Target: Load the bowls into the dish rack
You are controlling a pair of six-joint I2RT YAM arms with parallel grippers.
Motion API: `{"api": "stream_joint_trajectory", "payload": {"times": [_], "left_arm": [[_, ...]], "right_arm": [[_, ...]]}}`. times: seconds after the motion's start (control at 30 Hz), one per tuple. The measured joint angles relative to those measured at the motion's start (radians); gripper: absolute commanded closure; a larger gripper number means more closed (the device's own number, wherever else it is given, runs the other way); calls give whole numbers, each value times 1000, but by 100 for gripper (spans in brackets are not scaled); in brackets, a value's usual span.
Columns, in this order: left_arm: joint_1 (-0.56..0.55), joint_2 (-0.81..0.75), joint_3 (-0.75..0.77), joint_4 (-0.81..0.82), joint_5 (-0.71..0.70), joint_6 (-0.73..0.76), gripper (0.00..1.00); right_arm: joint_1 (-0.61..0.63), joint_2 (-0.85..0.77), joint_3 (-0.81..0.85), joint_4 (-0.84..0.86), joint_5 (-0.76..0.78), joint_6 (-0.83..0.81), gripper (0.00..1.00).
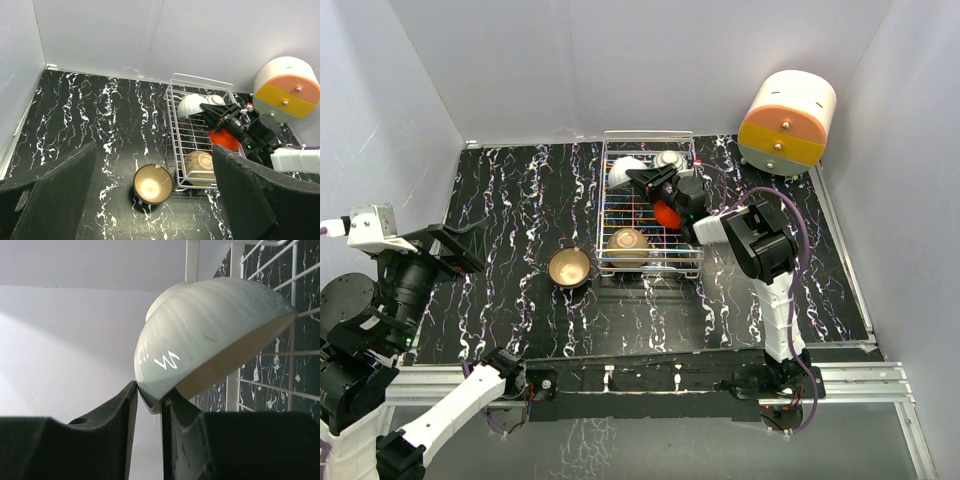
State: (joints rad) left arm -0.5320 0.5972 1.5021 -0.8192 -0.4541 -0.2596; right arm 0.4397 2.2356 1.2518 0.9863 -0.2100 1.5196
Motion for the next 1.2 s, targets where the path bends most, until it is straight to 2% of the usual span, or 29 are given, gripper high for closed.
{"api": "stream_joint_trajectory", "payload": {"times": [0.13, 0.23, 0.57, 0.67, 0.7, 0.93, 1.2], "left_arm": [[0, -12, -6, 0, -3, -2, 4], [0, -16, -11, 0, -3, -3, 4], [0, -23, -16, 0, -2, -13, 4], [0, -30, -17, 0, -2, -14, 4], [0, -32, -17, 0, -2, -14, 4], [0, -34, -17, 0, -2, -21, 4], [0, -34, -17, 0, 1, -27, 4]], "right_arm": [[4, -29, -44, -12, -6, -2, 73], [5, -51, -61, -45, -8, -11, 68], [5, -111, -92, -161, -28, -65, 61], [5, -127, -105, -182, -34, -76, 49], [5, -134, -110, -191, -37, -78, 48], [16, -185, -124, -286, -61, -105, 46], [19, -254, -122, -475, -56, -190, 44]]}}
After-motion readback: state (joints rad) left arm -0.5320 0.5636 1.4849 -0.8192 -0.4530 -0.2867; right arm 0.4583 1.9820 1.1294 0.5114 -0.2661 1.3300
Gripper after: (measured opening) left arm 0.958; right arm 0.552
